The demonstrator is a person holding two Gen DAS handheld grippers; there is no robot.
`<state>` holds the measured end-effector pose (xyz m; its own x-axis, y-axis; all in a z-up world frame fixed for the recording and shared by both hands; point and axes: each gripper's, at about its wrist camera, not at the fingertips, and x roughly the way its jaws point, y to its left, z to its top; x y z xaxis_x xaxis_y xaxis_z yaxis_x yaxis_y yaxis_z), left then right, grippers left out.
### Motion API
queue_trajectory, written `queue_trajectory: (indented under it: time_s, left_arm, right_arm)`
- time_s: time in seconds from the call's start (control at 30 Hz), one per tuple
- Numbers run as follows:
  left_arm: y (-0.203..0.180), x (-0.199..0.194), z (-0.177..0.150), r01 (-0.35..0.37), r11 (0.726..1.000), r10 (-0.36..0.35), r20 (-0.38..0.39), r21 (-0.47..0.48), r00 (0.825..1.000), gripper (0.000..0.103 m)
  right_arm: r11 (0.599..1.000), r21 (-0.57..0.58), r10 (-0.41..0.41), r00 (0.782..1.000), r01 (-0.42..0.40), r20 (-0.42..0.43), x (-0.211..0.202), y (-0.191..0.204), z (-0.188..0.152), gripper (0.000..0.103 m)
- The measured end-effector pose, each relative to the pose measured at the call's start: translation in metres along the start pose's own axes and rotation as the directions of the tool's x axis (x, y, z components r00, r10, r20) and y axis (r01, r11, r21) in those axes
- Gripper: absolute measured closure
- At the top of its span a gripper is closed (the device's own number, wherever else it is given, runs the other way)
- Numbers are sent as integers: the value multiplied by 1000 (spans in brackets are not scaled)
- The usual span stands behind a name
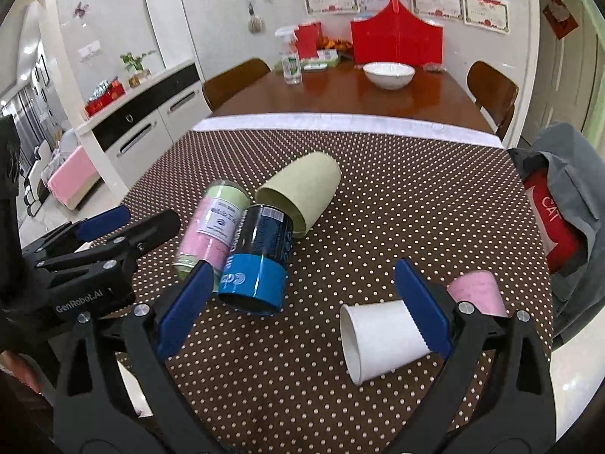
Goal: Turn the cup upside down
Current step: 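Move the left tool onto the lying pink-and-green glass jar and close, then lift the glass jar off the tablecloth with the left tool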
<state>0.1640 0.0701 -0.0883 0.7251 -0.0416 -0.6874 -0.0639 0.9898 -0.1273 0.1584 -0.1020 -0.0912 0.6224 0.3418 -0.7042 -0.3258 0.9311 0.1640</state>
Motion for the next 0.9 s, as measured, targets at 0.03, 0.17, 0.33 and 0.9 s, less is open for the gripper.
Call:
queue_trajectory:
  time_s: [0.03, 0.17, 0.33, 0.9]
  left_arm:
    - [3, 7, 2, -2, 1000, 2, -10, -4, 1000, 20]
    - [15, 38, 10, -11, 999, 9, -74, -31, 997, 20]
    - [32, 77, 15, -23, 998, 14, -145, -60, 989, 20]
    - [62, 155, -1, -62, 984, 2, -331, -170, 944, 20]
  right_arm:
    - [1000, 0, -4, 1000, 4, -9, 5, 0, 2, 9]
    - [1000, -2, -31, 998, 31, -58, 32, 0, 10, 9]
    - [999, -3, -48, 991, 48, -122, 62, -3, 19, 9]
    - [998, 15, -58, 975, 63, -214, 118, -13, 33, 9]
